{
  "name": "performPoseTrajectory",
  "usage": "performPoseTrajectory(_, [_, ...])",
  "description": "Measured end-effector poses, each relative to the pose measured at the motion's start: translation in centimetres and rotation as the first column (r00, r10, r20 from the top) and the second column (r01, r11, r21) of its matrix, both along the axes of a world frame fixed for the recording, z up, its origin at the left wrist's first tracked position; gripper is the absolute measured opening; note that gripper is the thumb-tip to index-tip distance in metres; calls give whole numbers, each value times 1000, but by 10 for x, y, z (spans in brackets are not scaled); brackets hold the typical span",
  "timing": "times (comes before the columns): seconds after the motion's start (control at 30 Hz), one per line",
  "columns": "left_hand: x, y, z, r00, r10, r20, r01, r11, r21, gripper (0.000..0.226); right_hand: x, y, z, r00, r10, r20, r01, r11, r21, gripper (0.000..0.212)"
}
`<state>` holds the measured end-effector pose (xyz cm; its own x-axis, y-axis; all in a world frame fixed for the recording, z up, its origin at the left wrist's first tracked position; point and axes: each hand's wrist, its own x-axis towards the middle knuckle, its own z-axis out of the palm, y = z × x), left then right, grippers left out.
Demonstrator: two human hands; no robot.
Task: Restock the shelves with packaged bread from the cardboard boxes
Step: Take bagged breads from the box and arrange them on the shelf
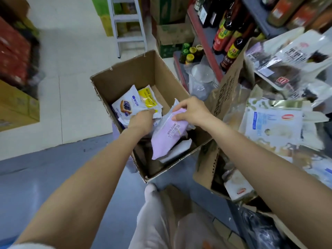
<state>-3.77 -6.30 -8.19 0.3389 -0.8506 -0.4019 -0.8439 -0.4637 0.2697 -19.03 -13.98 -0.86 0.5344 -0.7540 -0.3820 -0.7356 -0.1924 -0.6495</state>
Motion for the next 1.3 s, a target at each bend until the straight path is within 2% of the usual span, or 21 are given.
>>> performPoseTrajectory(0.1, [-17,1,47,999,27,45,-21,992,-125,25,-12,1,41,997,-13,71,21,993,-112,23])
performPoseTrajectory(0.2, [-42,-7,101,996,84,-20,-86,945,-317,20,-27,6,84,976,-85,202,126,971,-204,18])
performPoseTrajectory(0.3, [-69,-21,160,994,101,-50,-113,877,-467,21,-45,12,132,919,-119,375,234,931,-279,20])
performPoseTrajectory(0.37, [-87,-33,199,994,102,-49,-112,838,-535,30,-61,13,163,865,-122,487,316,886,-338,21])
performPoseTrajectory(0.4, [-96,-39,218,993,90,-81,-120,803,-584,35,-71,12,179,833,-122,539,355,866,-353,21])
performPoseTrajectory(0.47, [-117,-53,254,971,30,-237,-186,716,-673,40,-92,6,212,763,-134,633,420,846,-327,19])
performPoseTrajectory(0.53, [-142,-66,289,915,-53,-401,-269,660,-701,42,-115,-3,244,700,-145,699,456,844,-282,27])
performPoseTrajectory(0.57, [-157,-72,306,895,-93,-437,-276,653,-705,38,-129,-8,259,693,-136,708,463,837,-292,34])
performPoseTrajectory(0.67, [-202,-83,351,871,-210,-444,-217,646,-732,26,-175,-11,297,749,-91,657,474,765,-435,46])
performPoseTrajectory(0.77, [-239,-86,385,814,-313,-488,-202,636,-745,27,-225,-6,326,773,-194,604,573,620,-535,50])
performPoseTrajectory(0.83, [-265,-86,406,715,-427,-554,-214,621,-754,27,-255,3,344,693,-388,607,698,571,-432,73])
performPoseTrajectory(0.87, [-278,-87,416,690,-472,-549,-198,606,-771,26,-270,9,352,636,-470,612,750,565,-344,73])
performPoseTrajectory(0.9, [-292,-87,425,692,-502,-518,-162,591,-790,31,-284,14,358,582,-507,636,779,573,-255,59])
performPoseTrajectory(0.93, [-304,-90,432,693,-528,-491,-124,583,-803,41,-297,20,361,544,-511,665,792,576,-205,39])
performPoseTrajectory(0.97, [-317,-92,438,686,-551,-475,-98,577,-811,49,-309,24,364,516,-496,699,807,554,-202,31])
performPoseTrajectory(1.03, [-343,-96,444,657,-599,-458,-70,556,-828,52,-335,31,369,461,-504,731,851,485,-202,39])
performPoseTrajectory(1.1, [-365,-95,449,634,-616,-468,-80,550,-832,47,-360,34,375,361,-511,780,887,446,-118,34])
performPoseTrajectory(1.17, [-381,-94,450,591,-616,-521,-137,560,-817,40,-384,36,379,263,-522,812,910,413,-29,37])
performPoseTrajectory(1.23, [-392,-92,451,566,-587,-579,-216,573,-791,29,-406,34,376,177,-550,816,945,328,16,49])
performPoseTrajectory(1.3, [-396,-91,456,606,-555,-569,-249,547,-799,24,-421,31,371,50,-558,828,962,251,111,61])
